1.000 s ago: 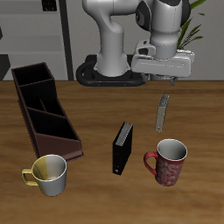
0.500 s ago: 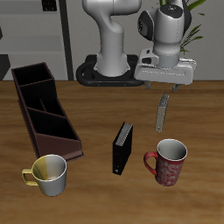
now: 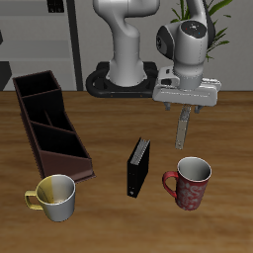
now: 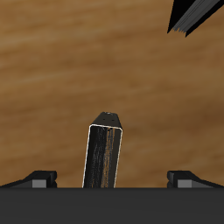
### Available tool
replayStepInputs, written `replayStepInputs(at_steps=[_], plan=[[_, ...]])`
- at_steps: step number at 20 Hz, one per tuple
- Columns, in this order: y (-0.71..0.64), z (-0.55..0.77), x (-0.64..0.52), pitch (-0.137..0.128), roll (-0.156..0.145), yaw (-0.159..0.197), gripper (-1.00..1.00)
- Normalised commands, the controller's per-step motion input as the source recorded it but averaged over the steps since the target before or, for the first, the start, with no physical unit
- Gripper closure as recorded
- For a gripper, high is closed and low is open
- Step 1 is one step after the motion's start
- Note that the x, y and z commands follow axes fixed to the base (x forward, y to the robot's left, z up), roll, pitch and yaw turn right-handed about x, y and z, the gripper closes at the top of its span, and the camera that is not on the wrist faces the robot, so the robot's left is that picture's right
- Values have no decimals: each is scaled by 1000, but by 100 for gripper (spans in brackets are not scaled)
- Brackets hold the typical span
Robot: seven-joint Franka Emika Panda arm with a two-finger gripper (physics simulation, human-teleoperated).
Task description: Place the yellow book into the right desk caddy's right compartment
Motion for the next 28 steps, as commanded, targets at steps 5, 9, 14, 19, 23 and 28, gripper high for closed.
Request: replayStepInputs(at_steps=[5,9,14,19,23,28], plan=[[63,-341,-32,54,28,8,-100],[50,-257,-18,31,49,7,100],[-49,-97,61,19,-12,-10,100],[-56,-24,28,7,-6,-7,100],[-153,147,83,-14,-17,-12,100],[-155,409,21,-48,2,7,100]])
